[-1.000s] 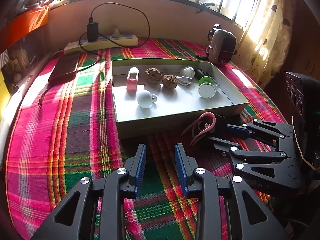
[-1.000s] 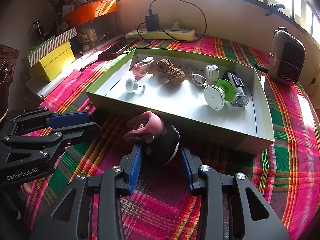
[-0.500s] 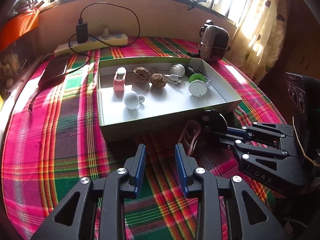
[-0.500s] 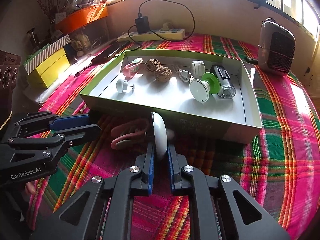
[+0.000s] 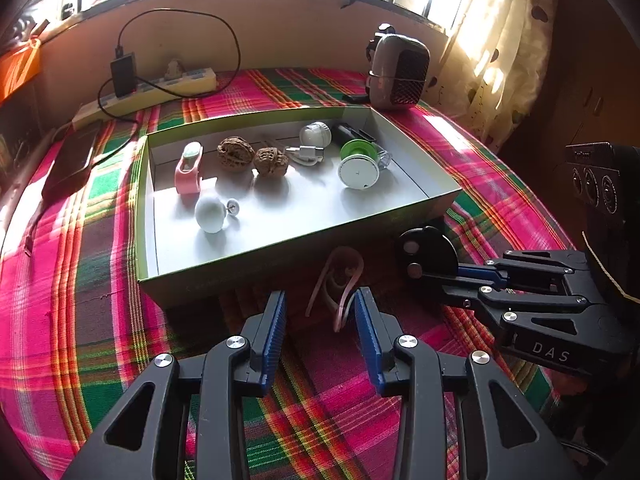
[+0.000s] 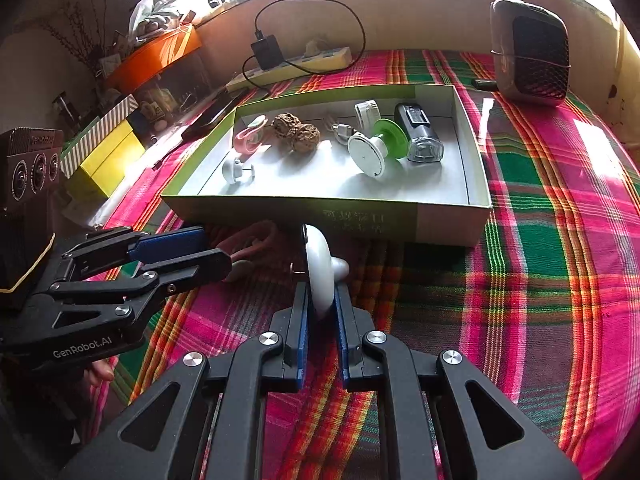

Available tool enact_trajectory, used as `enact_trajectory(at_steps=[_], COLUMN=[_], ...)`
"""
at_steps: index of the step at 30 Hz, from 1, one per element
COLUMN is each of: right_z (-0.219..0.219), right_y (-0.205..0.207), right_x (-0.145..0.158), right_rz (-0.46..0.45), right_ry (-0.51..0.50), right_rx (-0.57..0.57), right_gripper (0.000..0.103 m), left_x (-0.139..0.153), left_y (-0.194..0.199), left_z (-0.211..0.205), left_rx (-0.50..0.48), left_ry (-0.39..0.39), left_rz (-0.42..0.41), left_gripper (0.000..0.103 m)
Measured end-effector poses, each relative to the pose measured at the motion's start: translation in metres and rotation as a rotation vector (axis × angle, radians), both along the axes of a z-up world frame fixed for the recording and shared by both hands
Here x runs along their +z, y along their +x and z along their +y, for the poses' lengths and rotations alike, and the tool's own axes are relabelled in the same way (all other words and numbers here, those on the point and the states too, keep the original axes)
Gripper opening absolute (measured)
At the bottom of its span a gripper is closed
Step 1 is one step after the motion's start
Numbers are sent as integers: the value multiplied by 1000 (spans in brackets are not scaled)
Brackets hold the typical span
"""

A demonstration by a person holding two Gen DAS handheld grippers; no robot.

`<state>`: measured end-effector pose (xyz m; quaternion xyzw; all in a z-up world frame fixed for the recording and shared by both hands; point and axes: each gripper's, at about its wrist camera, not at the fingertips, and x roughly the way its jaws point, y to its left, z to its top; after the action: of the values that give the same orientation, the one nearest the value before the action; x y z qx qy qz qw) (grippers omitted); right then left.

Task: Organize objects
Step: 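Close the right tool on the black-and-white disc while the left grasps the pink hook, then carry the disc with the right tool over the box while the left carries the pink hook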

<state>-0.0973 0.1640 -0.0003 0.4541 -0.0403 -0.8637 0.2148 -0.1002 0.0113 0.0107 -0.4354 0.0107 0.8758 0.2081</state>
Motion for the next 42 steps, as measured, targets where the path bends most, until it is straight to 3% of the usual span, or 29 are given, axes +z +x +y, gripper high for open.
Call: enact_trajectory(at_steps=[13, 28, 31, 35, 42], right_z=[30, 47, 48, 52, 52], right_y=[5, 9, 10, 12, 8], right_x=[-2, -2, -1, 2, 2], right_rz=[-37, -28, -21, 5, 23], right_ry=[-51, -41, -30, 5, 26], right_rx=[-42, -63, -61, -86, -105], right_gripper=[13, 13, 20, 38, 39], left_x=[-6, -6, -6, -6, -7], left_y=[-11, -14, -15, -14, -11], left_z=[18, 24, 24, 26, 27], left_rx=[-3, 19, 24, 28, 38], left_ry=[-52, -81, -82, -93, -91], left_rz=[-12, -9, -13, -5, -8], left_gripper=[34, 33, 33, 33, 33])
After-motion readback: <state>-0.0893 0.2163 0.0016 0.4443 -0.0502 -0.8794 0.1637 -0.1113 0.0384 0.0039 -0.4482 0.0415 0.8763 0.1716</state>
